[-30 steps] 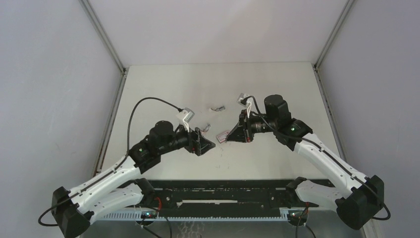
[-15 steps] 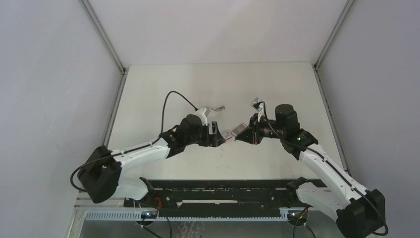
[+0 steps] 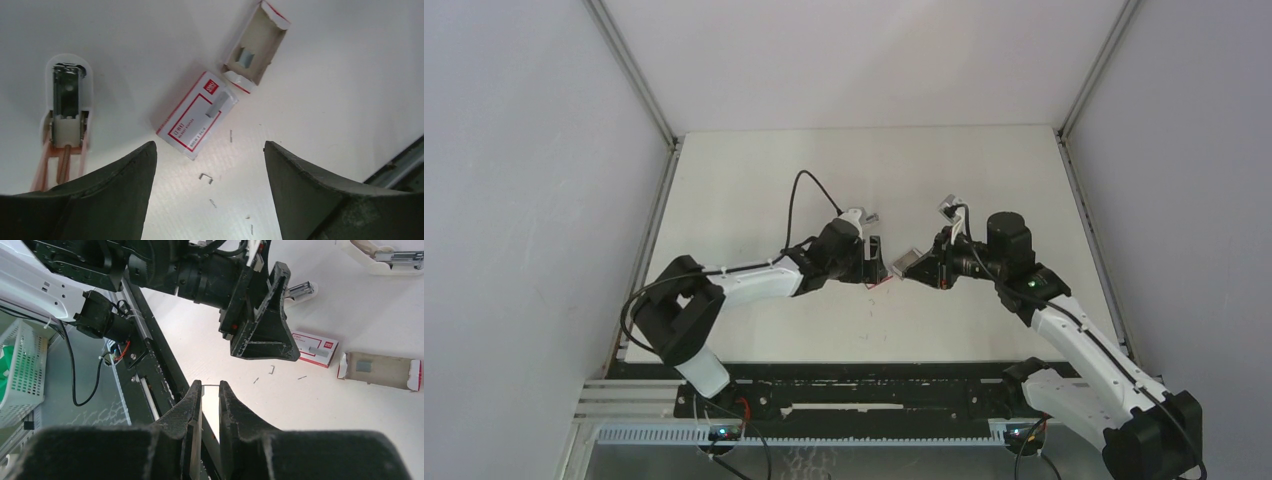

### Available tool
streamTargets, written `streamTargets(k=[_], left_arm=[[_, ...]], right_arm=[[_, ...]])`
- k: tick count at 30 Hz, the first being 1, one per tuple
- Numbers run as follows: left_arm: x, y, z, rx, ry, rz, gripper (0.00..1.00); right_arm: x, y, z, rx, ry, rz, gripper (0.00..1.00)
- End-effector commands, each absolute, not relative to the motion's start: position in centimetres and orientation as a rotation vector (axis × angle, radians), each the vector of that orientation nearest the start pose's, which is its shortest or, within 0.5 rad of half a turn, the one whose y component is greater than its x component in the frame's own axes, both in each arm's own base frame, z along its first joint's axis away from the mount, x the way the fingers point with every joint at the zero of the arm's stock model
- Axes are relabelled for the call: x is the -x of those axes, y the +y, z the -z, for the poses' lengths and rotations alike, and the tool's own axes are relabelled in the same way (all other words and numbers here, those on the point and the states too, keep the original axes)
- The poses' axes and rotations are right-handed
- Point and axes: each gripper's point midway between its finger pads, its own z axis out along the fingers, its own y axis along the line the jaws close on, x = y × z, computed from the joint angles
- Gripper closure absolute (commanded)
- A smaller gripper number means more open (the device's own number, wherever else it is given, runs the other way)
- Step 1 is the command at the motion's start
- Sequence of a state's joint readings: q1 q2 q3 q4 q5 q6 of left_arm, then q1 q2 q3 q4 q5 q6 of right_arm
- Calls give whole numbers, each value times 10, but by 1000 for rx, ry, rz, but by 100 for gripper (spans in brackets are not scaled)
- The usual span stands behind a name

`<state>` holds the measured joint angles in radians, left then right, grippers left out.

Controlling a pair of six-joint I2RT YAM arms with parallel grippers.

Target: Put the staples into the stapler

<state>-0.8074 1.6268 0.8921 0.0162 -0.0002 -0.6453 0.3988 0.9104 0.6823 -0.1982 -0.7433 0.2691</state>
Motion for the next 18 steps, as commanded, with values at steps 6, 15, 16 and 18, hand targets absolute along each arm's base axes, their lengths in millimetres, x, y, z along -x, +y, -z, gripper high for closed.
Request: streamTargets(k=[6, 15, 16, 18], left_arm=[[-298, -315, -71, -256, 2378, 520, 17], [-300, -298, -59, -289, 2413, 377, 16], [-300, -297, -58, -289, 2414, 369, 16], [-300, -295, -57, -288, 2414, 355, 16]], right_arm=[[-207, 229, -221, 645, 1896, -1202, 91], [-206, 230, -221, 649, 1897, -1215, 91], [-207, 230, -221, 649, 1894, -1214, 91], [-207, 230, -221, 648, 1896, -1215, 91]])
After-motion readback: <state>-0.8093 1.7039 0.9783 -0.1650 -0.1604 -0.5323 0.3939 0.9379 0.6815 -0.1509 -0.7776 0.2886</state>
